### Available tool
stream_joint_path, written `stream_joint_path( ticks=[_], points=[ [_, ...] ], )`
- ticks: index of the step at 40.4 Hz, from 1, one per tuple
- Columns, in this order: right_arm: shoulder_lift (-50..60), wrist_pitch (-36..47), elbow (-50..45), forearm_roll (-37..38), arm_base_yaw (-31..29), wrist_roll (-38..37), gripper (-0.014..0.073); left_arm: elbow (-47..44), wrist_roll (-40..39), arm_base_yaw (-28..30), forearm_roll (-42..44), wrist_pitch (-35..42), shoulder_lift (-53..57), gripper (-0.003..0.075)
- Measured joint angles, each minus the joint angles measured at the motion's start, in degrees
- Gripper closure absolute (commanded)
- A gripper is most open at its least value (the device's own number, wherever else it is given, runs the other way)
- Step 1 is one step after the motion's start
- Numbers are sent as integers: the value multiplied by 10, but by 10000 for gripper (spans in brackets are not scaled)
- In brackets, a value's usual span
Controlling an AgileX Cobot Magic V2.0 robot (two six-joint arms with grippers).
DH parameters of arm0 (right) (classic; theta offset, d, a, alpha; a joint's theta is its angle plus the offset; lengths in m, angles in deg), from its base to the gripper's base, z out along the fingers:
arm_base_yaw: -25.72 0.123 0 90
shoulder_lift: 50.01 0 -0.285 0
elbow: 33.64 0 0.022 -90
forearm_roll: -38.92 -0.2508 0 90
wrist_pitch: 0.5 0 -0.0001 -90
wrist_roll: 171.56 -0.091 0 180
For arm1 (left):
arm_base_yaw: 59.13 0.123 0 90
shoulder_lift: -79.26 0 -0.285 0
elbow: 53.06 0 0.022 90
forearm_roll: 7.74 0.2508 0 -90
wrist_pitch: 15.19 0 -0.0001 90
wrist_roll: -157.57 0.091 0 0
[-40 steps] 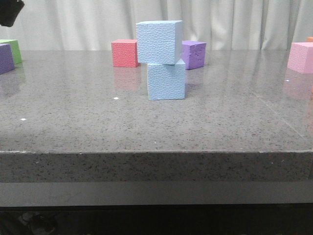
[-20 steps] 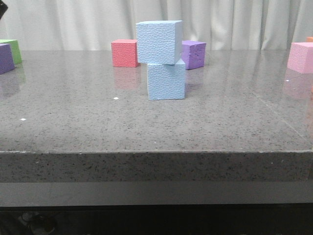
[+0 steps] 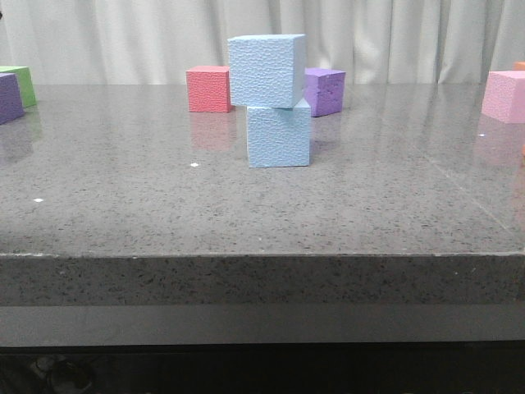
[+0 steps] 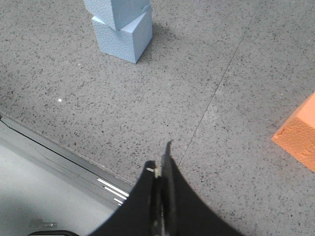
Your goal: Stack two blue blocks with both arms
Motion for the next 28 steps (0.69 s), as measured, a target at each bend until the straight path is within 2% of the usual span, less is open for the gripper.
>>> stream_joint_path(
  ticks=[18, 24, 28],
  points=[
    [0, 0, 0, 0, 0, 0, 663, -6, 0, 6, -4, 0, 10, 738],
    [0, 0, 0, 0, 0, 0, 663, -36, 0, 45, -5, 11, 66, 738],
    [0, 0, 0, 0, 0, 0, 663, -79, 0, 89, -5, 57, 122, 738]
  ],
)
